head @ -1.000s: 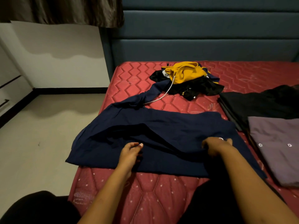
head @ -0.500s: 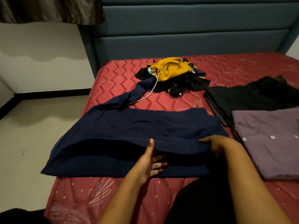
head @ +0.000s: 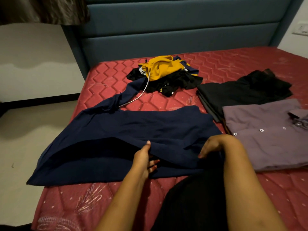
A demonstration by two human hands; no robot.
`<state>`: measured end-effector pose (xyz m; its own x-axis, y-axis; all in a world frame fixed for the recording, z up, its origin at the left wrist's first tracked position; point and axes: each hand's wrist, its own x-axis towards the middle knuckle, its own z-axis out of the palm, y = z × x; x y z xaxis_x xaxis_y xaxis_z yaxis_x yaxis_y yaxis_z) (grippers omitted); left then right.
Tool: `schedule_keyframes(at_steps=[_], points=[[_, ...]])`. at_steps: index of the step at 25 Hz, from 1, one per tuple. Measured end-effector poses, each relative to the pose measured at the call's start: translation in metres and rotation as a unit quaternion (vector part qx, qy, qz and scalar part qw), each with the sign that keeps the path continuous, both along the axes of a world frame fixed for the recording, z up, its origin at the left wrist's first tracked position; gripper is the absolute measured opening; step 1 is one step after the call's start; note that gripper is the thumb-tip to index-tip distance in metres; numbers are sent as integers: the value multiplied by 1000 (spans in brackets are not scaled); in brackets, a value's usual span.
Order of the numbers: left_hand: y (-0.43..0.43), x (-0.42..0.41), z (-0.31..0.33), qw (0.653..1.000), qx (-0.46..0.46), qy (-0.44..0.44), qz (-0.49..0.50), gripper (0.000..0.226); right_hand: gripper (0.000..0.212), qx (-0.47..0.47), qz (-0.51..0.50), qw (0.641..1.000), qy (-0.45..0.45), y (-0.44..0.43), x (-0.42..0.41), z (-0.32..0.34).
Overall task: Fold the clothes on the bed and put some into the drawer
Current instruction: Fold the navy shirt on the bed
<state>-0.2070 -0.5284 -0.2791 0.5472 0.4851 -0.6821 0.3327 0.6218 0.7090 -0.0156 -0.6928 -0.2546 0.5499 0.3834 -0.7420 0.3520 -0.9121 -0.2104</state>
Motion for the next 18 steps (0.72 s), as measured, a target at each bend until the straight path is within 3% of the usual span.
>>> schedule_keyframes(at_steps=[2,5,7,11,12,13,15,16,18], points=[[-6,1,-3,1000,1,13,-6,38,34,9,-75,997,-26,-2,1,-3],[-17,-9,-18,999,-10,28,-24,43,35,0,-83,991,-103,1,13,-7],[-28,-18,-25,998,-14,44,-52,46,44,78,-151,970,-172,4,21,-3],[-41,-26,-27,988,-57,69,-125,38,30,307,-370,868,-126,-16,-3,-12],[-40,-28,-27,984,-68,77,-149,39,32,319,-391,856,-109,-18,-10,-15],[-38,-30,-26,977,-75,80,-182,43,37,315,-403,854,-95,-19,-7,-21],[-39,-34,-18,958,-53,97,-263,46,44,217,-347,903,-131,-14,2,-17],[-41,-35,-11,949,-17,108,-296,44,45,150,-318,924,-152,-9,8,-13],[-40,-34,-2,939,116,95,-308,39,45,70,-291,929,-219,-3,14,-9]])
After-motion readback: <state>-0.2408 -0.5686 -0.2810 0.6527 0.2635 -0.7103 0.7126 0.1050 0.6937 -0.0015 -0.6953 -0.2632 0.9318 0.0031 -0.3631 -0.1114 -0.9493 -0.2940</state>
